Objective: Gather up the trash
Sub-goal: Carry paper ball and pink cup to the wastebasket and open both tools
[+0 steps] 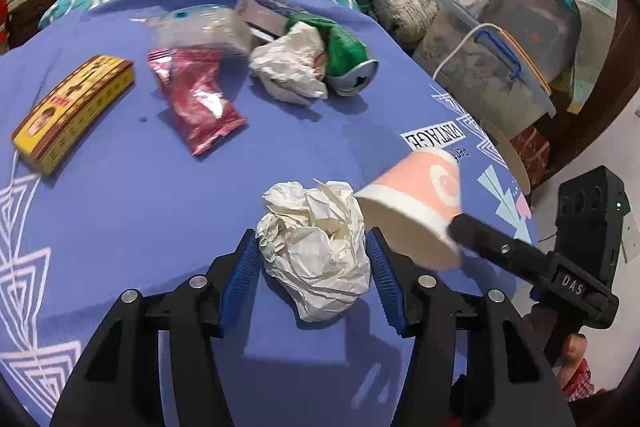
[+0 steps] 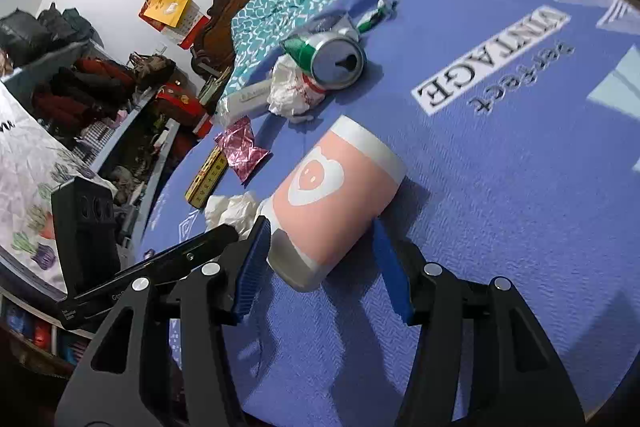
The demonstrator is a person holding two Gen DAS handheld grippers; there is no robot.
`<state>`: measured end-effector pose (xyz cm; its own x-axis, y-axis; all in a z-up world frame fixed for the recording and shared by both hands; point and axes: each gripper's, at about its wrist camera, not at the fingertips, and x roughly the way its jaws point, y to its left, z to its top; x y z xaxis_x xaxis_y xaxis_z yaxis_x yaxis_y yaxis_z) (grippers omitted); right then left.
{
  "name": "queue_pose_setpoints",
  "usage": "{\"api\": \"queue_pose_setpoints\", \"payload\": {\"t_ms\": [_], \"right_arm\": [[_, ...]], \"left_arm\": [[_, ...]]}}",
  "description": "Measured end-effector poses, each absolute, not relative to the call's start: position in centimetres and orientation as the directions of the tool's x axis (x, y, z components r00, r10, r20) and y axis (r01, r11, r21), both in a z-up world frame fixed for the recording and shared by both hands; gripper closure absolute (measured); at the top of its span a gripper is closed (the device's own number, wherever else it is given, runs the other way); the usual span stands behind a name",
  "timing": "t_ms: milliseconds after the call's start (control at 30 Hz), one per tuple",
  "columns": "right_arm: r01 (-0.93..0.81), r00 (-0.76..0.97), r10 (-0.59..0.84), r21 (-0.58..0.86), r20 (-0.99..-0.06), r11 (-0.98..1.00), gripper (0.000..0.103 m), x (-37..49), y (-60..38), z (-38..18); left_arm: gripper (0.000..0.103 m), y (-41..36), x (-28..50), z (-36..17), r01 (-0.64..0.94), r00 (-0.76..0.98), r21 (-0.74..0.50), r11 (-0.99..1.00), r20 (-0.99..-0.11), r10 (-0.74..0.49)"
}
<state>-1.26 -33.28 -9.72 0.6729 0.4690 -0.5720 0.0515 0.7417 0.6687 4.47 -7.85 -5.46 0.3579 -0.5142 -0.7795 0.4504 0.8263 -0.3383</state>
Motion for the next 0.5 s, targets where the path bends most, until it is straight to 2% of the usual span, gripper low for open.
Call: {"api": "queue_pose_setpoints", "payload": {"t_ms": [233, 500], "right_arm": [[0.058, 0.658, 0.55, 0.762, -0.515, 0.645, 0.051, 0.2, -33.8, -10.6], [0.05, 0.655, 0.558, 0.766, -0.509, 0.641, 0.046, 1.6, -32.9, -10.4]], "left_arm": [[0.053, -9.7, 4.3, -6.1, 0.485, 0.332, -0.311, 0.817, -0.799, -0.501], [0.055, -10.8, 4.4, -6.5, 0.504, 0.306, -0.305, 0.808, -0.812, -0.497]]}}
